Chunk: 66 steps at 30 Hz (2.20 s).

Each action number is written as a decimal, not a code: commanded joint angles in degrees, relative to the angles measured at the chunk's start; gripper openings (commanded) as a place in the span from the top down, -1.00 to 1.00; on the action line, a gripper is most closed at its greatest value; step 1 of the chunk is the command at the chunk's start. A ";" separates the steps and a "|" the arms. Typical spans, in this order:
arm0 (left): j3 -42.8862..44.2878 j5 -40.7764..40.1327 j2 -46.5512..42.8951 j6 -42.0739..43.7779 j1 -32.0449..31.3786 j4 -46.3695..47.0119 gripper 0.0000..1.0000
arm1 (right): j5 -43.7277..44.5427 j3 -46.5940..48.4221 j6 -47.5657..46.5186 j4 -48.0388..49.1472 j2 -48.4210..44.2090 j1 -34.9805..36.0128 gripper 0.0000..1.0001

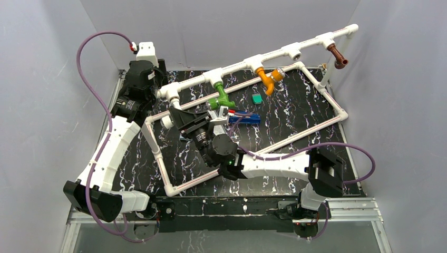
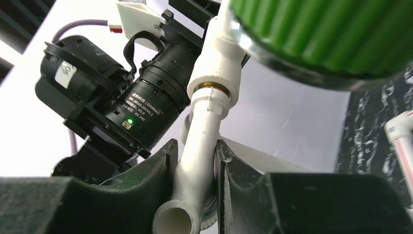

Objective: Install the water faucets

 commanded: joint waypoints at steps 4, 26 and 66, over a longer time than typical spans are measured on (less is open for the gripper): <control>-5.98 5.49 2.21 -1.02 -2.42 -15.35 -0.11 | -1.12 2.54 15.16 6.03 -2.97 -2.74 0.97; -4.86 5.22 3.54 -0.86 -2.42 -15.94 -0.12 | -6.17 -2.57 11.17 2.23 -7.65 -3.03 -0.29; -4.04 5.49 5.04 -0.85 -2.73 -16.26 -0.11 | -30.58 6.99 -74.86 -40.38 -24.97 -3.17 -0.66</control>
